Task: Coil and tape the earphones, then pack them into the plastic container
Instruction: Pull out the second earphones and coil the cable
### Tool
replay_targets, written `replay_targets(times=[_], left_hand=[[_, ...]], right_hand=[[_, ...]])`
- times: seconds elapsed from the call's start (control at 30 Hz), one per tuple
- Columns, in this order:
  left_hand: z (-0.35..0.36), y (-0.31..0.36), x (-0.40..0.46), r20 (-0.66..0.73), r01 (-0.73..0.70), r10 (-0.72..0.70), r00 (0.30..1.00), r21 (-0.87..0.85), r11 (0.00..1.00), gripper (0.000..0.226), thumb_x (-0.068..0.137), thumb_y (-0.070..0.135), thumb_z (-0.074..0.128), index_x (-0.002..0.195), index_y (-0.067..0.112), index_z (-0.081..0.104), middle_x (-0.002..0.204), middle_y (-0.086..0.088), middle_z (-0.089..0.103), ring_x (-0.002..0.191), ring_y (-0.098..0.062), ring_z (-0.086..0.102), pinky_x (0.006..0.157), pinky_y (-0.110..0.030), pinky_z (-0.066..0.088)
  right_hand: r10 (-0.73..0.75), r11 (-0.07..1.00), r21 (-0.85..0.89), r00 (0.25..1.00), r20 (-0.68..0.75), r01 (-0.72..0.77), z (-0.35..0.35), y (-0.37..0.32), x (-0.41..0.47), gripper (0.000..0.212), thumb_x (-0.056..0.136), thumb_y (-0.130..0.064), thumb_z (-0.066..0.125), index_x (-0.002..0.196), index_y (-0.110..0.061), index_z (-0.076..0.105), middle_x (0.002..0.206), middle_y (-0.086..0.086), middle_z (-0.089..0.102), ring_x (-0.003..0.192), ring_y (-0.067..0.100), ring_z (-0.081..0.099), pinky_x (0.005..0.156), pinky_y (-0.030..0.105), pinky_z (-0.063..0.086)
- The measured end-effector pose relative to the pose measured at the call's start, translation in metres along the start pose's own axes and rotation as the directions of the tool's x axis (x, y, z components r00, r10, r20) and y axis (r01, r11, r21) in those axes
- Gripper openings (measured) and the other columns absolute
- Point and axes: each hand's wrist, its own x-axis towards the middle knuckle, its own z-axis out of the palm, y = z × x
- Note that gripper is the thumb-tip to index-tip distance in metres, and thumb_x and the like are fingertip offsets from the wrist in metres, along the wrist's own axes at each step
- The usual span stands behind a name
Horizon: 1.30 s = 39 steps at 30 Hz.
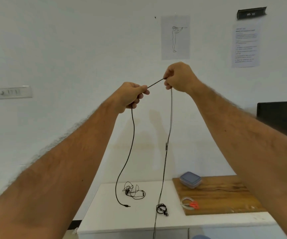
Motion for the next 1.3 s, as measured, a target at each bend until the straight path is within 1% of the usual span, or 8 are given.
replay_targets(times=[0.13,0.27,0.43,0.57,0.77,1.0,1.17,1.3], left_hand=[[-0.001,0.002,-0.001,0.012,0.006,-0.006,1.000,0.007,1.000,0.026,0.099,0.032,0.054,0.091,0.012,0.070,0.068,0.005,0.046,0.049,-0.007,0.036,0.045,-0.018,0.035],[0.006,0.009,0.000,0.014,-0.030,0.029,0.999,0.106,0.994,0.028,0.098,0.033,0.055,0.092,0.011,0.071,0.070,0.003,0.052,0.052,-0.009,0.040,0.050,-0.021,0.040],[0.002,0.008,-0.003,0.071,-0.006,0.001,0.998,0.084,0.996,0.030,0.097,0.036,0.057,0.089,0.011,0.070,0.066,0.003,0.049,0.049,-0.008,0.038,0.047,-0.019,0.038],[-0.001,0.007,-0.004,0.073,0.028,-0.032,0.997,0.053,0.998,0.028,0.098,0.033,0.055,0.090,0.011,0.071,0.066,0.004,0.047,0.050,-0.009,0.036,0.046,-0.019,0.037],[0.006,0.011,-0.006,0.091,-0.001,-0.004,0.996,0.055,0.998,0.029,0.098,0.034,0.055,0.090,0.010,0.071,0.064,0.004,0.046,0.050,-0.008,0.036,0.045,-0.019,0.035],[-0.012,-0.005,-0.010,0.142,0.096,-0.091,0.986,-0.029,0.995,0.032,0.100,0.041,0.050,0.089,0.013,0.064,0.060,0.007,0.033,0.046,-0.007,0.027,0.041,-0.017,0.025],[-0.008,0.004,-0.007,0.135,0.058,-0.049,0.990,-0.063,0.996,0.032,0.100,0.040,0.050,0.088,0.013,0.064,0.059,0.008,0.035,0.046,-0.007,0.026,0.041,-0.017,0.020],[0.007,0.013,-0.006,0.089,0.008,-0.006,0.996,-0.019,1.000,0.033,0.098,0.042,0.053,0.081,0.014,0.063,0.059,0.007,0.039,0.045,-0.007,0.026,0.041,-0.018,0.021]], right_hand=[[0.105,0.970,0.186,0.962,0.251,-0.155,-0.002,0.002,-0.009,0.018,0.086,-0.003,0.060,0.101,-0.013,0.061,0.094,0.013,0.076,0.076,0.018,0.075,0.069,0.026,0.054],[-0.088,0.940,0.323,0.834,0.544,-0.111,-0.002,-0.015,-0.020,0.031,0.092,-0.007,0.057,0.122,-0.013,0.055,0.093,0.011,0.075,0.086,0.025,0.073,0.084,0.037,0.056],[-0.149,0.975,0.213,0.900,0.410,0.064,0.001,-0.014,-0.017,0.008,0.094,-0.008,0.061,0.096,-0.007,0.069,0.075,0.007,0.071,0.058,0.015,0.064,0.067,0.032,0.055],[-0.056,0.962,0.272,0.961,0.272,-0.021,0.002,-0.004,-0.013,0.010,0.095,-0.004,0.055,0.095,-0.006,0.065,0.080,0.012,0.073,0.070,0.026,0.073,0.087,0.050,0.057],[-0.087,0.857,0.465,0.826,0.558,-0.223,0.004,-0.008,-0.021,0.029,0.093,-0.004,0.059,0.121,-0.010,0.056,0.073,0.006,0.063,0.058,0.017,0.056,0.073,0.038,0.057],[-0.001,0.920,0.386,0.982,0.187,-0.072,0.000,0.006,-0.017,0.010,0.092,-0.006,0.058,0.084,-0.008,0.063,0.062,0.003,0.056,0.047,0.014,0.048,0.055,0.031,0.049],[0.018,0.752,0.565,0.867,0.497,-0.340,-0.001,0.001,-0.027,0.019,0.094,-0.004,0.042,0.107,-0.009,0.055,0.074,0.010,0.059,0.046,0.015,0.045,0.056,0.034,0.051],[-0.157,0.782,0.578,0.823,0.547,-0.235,-0.001,-0.010,-0.024,0.018,0.096,-0.019,0.060,0.112,-0.012,0.061,0.067,-0.001,0.052,0.050,0.011,0.030,0.050,0.026,0.038]])
